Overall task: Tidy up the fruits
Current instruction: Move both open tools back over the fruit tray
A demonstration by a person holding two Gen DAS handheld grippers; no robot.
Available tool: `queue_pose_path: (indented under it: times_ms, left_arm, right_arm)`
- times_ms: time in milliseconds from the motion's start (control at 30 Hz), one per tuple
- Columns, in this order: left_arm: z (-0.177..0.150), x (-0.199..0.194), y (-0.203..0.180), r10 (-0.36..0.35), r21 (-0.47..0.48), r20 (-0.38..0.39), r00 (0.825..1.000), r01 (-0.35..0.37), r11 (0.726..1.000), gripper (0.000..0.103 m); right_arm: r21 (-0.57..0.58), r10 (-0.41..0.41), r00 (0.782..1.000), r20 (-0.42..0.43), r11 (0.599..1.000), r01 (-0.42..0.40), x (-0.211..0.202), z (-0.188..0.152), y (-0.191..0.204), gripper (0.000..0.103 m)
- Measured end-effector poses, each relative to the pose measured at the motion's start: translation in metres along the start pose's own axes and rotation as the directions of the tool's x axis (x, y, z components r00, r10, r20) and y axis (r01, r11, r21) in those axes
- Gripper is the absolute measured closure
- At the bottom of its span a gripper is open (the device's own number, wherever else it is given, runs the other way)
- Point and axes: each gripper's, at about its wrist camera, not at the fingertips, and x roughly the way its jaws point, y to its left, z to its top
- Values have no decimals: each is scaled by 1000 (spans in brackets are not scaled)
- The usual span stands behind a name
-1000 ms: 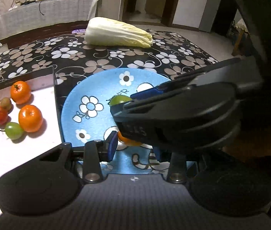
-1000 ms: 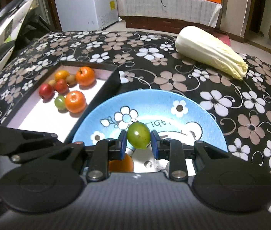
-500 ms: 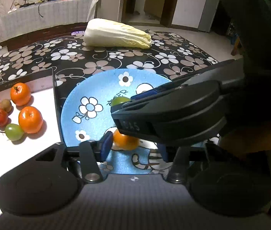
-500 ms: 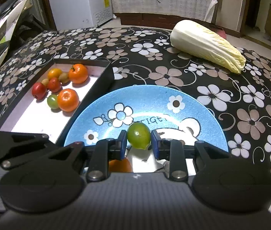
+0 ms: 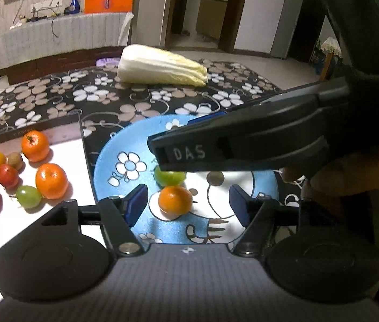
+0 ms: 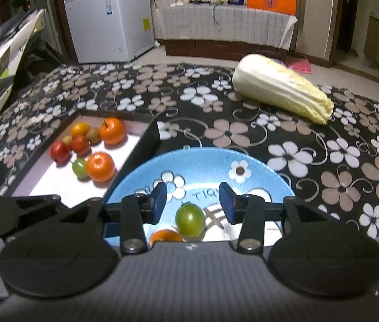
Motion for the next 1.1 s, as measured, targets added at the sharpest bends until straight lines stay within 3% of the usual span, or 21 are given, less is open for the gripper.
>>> queue_pose_path:
  times_ms: [200,467,1100]
  left_arm:
    - [3,-16,13,8,-20,48,999,-7,1000,31]
    - [1,-34,33,51,-36,66,996,-48,998,31]
    - [-16,-59,90,206,-102,17,978,-204,974,31]
  right_arm:
    - [10,30,998,58,999,-31,-7,9,7,57]
    - [-4,65,995,71,998,-65,-3,16,24,57]
    - [-60,163,985,64,985,-159,19,30,78,57]
